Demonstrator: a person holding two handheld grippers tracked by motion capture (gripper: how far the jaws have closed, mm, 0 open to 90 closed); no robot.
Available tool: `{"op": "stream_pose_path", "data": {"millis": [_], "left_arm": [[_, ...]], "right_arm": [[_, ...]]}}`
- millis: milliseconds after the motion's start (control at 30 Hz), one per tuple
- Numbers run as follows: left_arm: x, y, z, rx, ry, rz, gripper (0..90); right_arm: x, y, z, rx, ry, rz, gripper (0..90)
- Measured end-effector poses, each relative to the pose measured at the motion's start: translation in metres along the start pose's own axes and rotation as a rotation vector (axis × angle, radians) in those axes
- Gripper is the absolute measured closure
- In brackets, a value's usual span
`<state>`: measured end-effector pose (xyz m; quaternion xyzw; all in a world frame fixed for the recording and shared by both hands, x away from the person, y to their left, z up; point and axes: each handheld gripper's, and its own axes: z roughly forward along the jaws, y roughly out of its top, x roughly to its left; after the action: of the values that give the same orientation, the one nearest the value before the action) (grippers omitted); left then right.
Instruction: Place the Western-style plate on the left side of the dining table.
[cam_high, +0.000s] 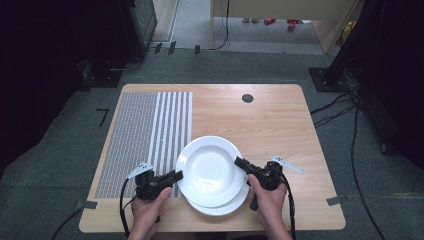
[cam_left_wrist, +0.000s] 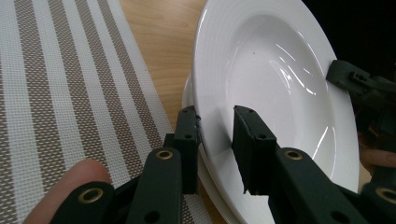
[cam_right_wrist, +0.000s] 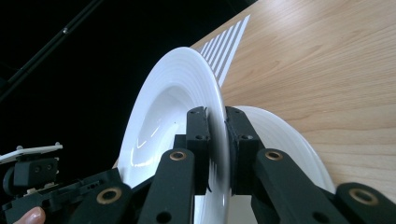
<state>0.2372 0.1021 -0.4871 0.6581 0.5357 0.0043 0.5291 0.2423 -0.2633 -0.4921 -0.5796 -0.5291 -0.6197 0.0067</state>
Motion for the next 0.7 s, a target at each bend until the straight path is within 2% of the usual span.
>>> {"op": "stream_pose_path", "data": {"millis": [600, 700], "left_arm": [[0.013, 0.014, -0.02, -0.06, -0.021, -0.045, 75.8], [0.019, 0.017, -0.025, -0.073, -0.051, -0.07, 77.1]], "right_arm": [[0.011, 0.007, 0.023, 0.035, 0.035, 0.035, 82.5], [0.016, 0.009, 0.028, 0.041, 0.037, 0.035, 82.3]]}}
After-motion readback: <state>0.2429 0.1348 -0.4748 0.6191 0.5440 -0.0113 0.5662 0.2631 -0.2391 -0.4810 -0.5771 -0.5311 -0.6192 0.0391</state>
